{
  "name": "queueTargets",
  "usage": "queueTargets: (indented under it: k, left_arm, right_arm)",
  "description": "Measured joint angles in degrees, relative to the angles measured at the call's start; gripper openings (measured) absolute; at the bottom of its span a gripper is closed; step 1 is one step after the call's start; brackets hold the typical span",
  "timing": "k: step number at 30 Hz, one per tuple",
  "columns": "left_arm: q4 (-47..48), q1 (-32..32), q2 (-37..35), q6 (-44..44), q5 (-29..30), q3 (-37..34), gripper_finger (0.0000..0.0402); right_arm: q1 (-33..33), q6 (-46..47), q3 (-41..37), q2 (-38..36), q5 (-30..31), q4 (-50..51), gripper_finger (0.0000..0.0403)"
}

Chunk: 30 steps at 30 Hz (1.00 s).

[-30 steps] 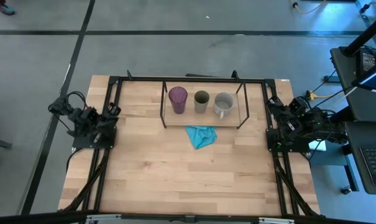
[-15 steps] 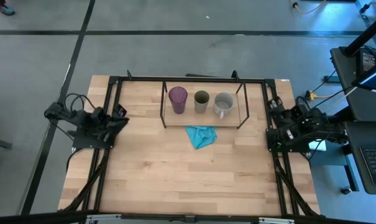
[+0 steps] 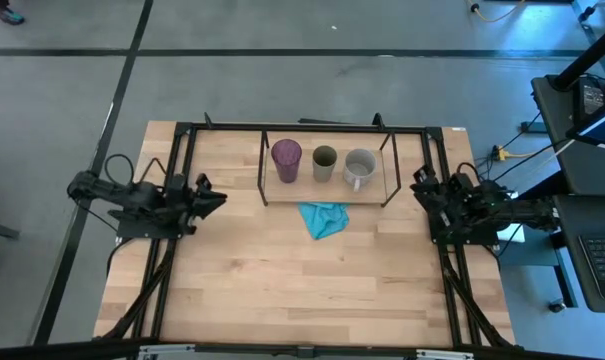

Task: Stack small to large cups/mugs on shelf
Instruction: Return to Home Position

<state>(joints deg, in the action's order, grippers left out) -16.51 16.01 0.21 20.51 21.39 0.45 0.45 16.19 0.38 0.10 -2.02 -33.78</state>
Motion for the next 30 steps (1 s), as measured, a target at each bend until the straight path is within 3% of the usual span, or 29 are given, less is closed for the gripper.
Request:
queueTargets:
  k: [7, 12, 22, 30]
  left_arm:
    - [13.4, -3.8, 0.1, 5.6, -0.2, 0.0, 0.0060]
    - [13.3, -7.0, 1.3, 5.6, -1.2, 0.1, 0.0060]
    - [13.5, -10.6, 7.8, 6.1, -4.2, 0.1, 0.0060]
    - [13.6, -10.6, 11.2, -4.7, -4.8, 0.1, 0.0060]
  right_arm:
    - [0.0, -4.2, 0.0, 0.0, -1.9, 6.0, 0.0112]
    - [0.0, -10.5, 0.0, 0.0, -7.1, 11.4, 0.0112]
    - [0.0, -5.1, 0.0, 0.1, -5.5, 25.0, 0.0112]
    - [0.0, -7.4, 0.0, 0.1, -5.6, 31.5, 0.0112]
